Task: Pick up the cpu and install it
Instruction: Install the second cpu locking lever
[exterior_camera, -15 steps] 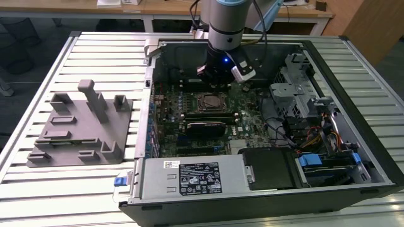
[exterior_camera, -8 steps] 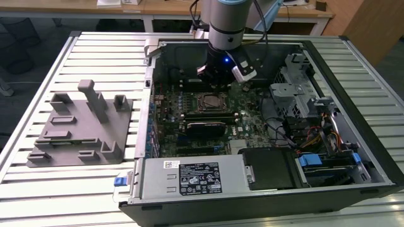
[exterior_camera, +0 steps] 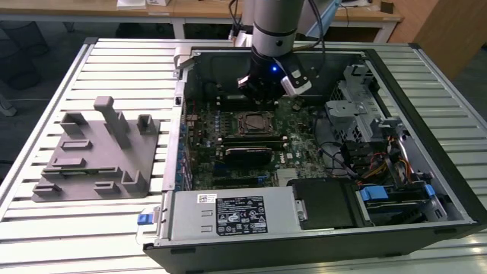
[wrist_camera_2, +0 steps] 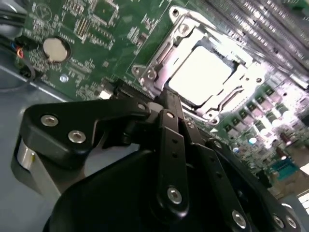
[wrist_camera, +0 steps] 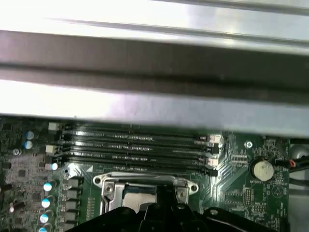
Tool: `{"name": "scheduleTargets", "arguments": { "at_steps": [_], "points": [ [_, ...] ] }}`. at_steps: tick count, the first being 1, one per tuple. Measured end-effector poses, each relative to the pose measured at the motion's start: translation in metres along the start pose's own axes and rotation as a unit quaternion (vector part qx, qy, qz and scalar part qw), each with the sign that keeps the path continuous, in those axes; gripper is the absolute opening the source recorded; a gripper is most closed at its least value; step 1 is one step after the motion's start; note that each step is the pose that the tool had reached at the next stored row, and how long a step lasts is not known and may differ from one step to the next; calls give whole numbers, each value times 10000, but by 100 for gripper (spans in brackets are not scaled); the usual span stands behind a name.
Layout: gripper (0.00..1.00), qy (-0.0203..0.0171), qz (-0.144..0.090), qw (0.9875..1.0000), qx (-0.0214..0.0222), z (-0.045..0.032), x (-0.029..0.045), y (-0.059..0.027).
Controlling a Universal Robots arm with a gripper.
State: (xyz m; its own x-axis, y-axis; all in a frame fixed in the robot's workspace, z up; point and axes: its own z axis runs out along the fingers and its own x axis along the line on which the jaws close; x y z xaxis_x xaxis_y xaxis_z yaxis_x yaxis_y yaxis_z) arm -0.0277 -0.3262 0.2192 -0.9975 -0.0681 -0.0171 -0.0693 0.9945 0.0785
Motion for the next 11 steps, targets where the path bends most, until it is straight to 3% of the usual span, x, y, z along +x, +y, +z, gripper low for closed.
{"name": "scheduleTargets", "arguments": {
  "at_steps": [7,11],
  "points": [
    [11,0,0,10000,0,-3,14,-204],
    [11,1,0,10000,1,-20,18,-256]
  ]
}}
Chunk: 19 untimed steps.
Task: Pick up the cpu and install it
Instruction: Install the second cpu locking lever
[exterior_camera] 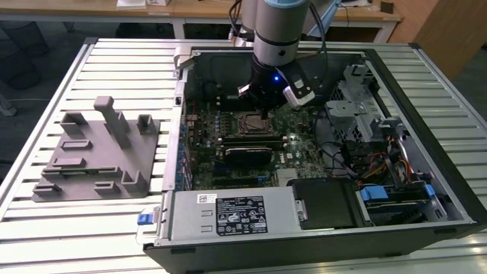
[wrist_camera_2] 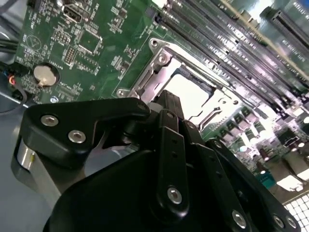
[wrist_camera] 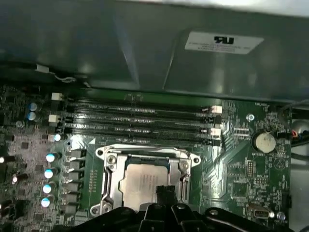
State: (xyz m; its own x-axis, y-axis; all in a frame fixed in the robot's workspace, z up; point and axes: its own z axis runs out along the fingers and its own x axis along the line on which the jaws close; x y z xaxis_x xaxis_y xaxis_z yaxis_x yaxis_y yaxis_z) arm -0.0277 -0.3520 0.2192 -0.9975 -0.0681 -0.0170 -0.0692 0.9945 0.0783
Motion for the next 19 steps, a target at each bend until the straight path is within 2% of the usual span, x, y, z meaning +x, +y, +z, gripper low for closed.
{"name": "scheduleTargets", "arguments": {
  "at_steps": [6,10,15,16,18,19],
  "points": [
    [11,0,0,10000,-1,-125,-2,6],
    [11,0,0,10000,-2,-128,0,-32],
    [11,6,1,10000,-2,-136,7,-128],
    [11,25,2,10000,-3,-137,7,-138],
    [11,86,7,10000,-7,-138,2,-151],
    [11,100,8,9999,-8,-138,2,-159]
  ]
}}
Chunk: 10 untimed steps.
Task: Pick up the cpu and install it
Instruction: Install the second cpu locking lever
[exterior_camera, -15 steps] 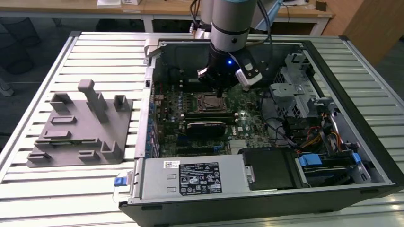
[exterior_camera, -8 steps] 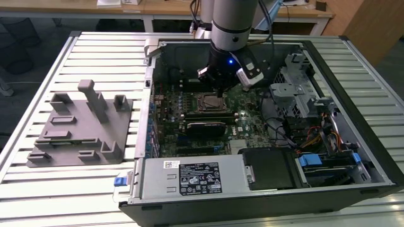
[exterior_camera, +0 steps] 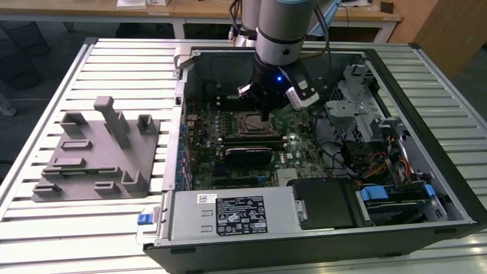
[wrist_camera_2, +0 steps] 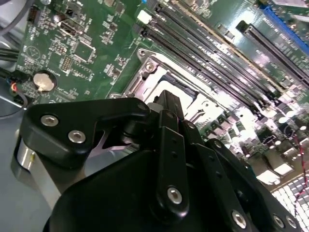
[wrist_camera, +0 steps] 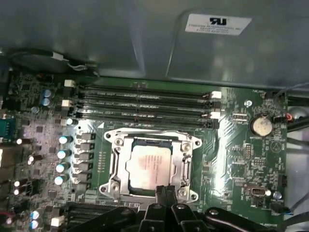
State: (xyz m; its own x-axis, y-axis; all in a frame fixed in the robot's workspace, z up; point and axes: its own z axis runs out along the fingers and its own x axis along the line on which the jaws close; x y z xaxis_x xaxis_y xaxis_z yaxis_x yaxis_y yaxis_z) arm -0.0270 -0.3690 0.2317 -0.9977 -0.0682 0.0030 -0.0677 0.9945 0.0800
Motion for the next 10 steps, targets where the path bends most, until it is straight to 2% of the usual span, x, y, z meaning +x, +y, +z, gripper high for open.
{"name": "scheduleTargets", "arguments": {
  "at_steps": [7,10],
  "points": [
    [11,2,0,10000,-1,-9,11,-150],
    [11,2,1,10000,-2,-9,40,-167]
  ]
}}
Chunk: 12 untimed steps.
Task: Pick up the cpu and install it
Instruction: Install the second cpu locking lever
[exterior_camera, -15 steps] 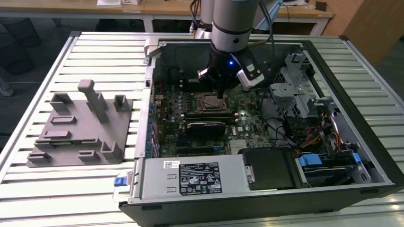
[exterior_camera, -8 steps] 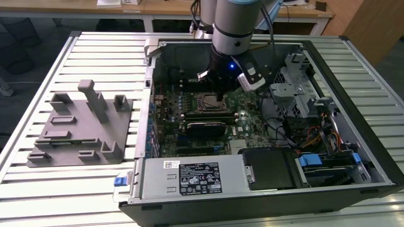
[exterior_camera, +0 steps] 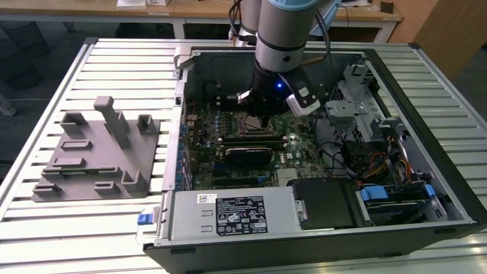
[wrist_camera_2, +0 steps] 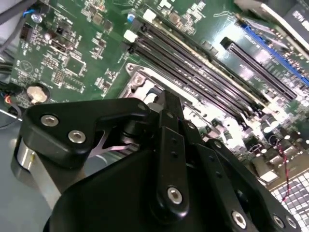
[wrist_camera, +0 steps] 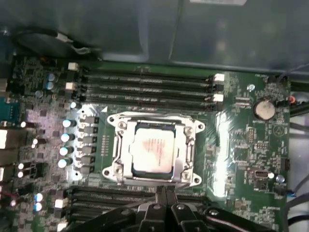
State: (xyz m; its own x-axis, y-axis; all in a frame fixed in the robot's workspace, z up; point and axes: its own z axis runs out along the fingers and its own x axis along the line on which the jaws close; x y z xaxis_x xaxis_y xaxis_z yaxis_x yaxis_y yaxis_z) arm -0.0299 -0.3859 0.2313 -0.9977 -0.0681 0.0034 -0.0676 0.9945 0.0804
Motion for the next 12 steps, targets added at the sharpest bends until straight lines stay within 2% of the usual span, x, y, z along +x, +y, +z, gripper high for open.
{"name": "scheduleTargets", "arguments": {
  "at_steps": [5,12],
  "points": [
    [11,-1,-1,10000,-9,5,117,-18],
    [11,-1,-1,10000,-10,77,132,-24]
  ]
}}
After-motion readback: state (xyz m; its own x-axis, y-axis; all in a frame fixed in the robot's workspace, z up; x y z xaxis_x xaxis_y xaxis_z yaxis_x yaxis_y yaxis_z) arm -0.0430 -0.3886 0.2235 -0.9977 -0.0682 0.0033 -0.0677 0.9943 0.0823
